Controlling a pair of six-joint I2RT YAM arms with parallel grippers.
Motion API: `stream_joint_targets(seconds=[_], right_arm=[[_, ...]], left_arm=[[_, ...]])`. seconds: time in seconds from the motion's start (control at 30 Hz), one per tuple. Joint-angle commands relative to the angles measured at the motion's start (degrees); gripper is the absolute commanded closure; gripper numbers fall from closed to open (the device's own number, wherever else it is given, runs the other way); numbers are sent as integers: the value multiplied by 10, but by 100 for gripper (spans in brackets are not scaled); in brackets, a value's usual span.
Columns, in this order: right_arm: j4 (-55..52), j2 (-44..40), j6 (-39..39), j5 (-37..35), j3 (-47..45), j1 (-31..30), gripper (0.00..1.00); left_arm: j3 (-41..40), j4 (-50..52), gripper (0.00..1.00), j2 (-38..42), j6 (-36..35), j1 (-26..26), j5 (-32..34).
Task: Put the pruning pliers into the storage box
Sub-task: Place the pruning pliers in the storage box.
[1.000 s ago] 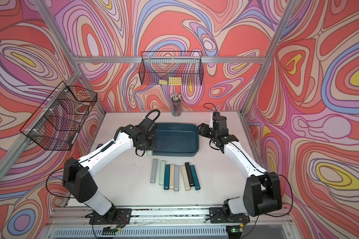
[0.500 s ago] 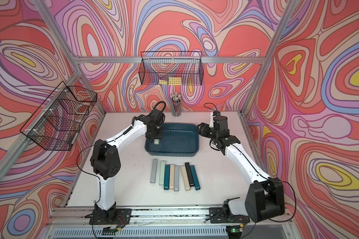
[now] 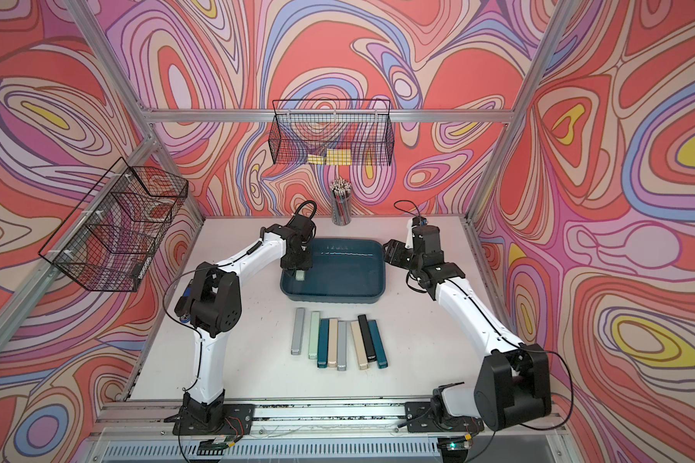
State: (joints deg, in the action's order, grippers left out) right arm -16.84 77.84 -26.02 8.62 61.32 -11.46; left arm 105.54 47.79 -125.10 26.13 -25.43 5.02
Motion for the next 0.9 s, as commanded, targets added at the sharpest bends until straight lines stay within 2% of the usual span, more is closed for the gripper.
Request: stream_joint_targets(seconds=[0.0, 0.53, 0.77, 0.87], right_arm=[[-13, 8, 9, -9, 17, -4, 32], [-14, 24, 9, -12, 18, -7, 32], [-15, 25, 8, -17, 17, -8, 31], [-19, 27, 9, -18, 19, -8, 30]], left_arm=[[0, -13, 91, -23, -9, 1, 14], [11, -16, 87, -67, -6, 11, 52], [16, -17, 79, -73, 3, 12, 47], [12, -16, 66, -64, 12, 12, 49]])
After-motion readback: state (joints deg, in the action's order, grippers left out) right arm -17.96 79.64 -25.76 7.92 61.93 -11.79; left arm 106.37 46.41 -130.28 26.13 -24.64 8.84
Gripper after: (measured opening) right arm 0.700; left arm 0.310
